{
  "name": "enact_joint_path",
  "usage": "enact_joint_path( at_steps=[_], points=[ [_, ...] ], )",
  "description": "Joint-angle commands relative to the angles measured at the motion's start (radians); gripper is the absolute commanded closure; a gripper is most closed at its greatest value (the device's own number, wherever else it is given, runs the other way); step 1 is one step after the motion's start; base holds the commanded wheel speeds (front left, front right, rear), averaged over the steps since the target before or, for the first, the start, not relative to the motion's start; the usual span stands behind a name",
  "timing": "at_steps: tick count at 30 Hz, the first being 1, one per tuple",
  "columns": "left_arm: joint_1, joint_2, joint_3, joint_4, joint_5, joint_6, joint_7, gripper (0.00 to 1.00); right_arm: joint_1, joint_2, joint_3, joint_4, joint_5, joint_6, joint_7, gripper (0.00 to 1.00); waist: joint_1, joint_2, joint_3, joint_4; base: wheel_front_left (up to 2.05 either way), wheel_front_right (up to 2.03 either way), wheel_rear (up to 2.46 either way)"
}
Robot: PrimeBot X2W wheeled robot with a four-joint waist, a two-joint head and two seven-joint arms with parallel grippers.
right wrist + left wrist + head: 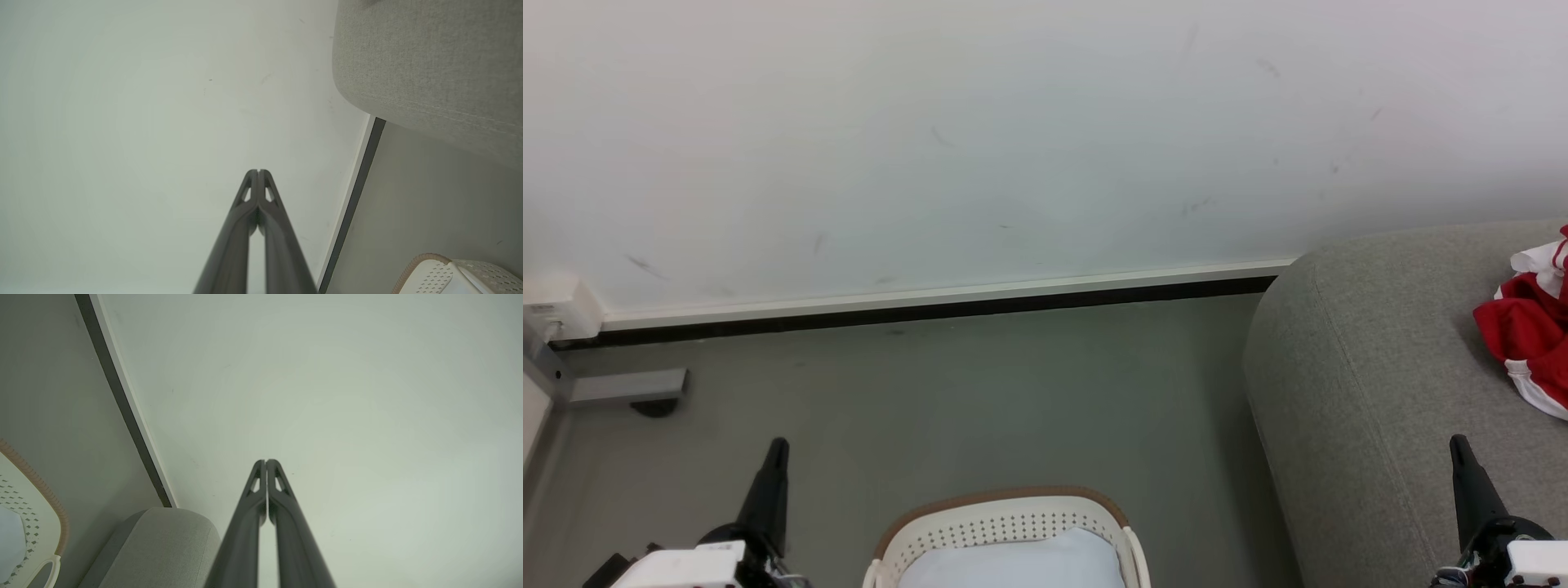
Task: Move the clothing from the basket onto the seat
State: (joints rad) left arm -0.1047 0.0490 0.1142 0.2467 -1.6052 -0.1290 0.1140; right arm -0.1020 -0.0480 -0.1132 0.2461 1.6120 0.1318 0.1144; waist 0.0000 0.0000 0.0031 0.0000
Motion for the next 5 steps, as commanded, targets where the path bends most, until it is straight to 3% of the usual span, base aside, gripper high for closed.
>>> enact_joint_path(
  at_steps=[1,5],
  points=[
    [-0.009,0.002,0.002,-0.004,-0.014,-0.005,0.004,1.00,-0.012,-0.004,-0.004,-0.005,0.002,-0.002,0.003,1.00,0.0000,0.0000,0.000,0.000,0.00,0.00,0.00],
    [-0.009,0.002,0.002,-0.004,-0.014,-0.005,0.004,1.00,-0.012,-0.004,-0.004,-0.005,0.002,-0.002,0.003,1.00,0.0000,0.0000,0.000,0.000,0.00,0.00,0.00]
  ],
)
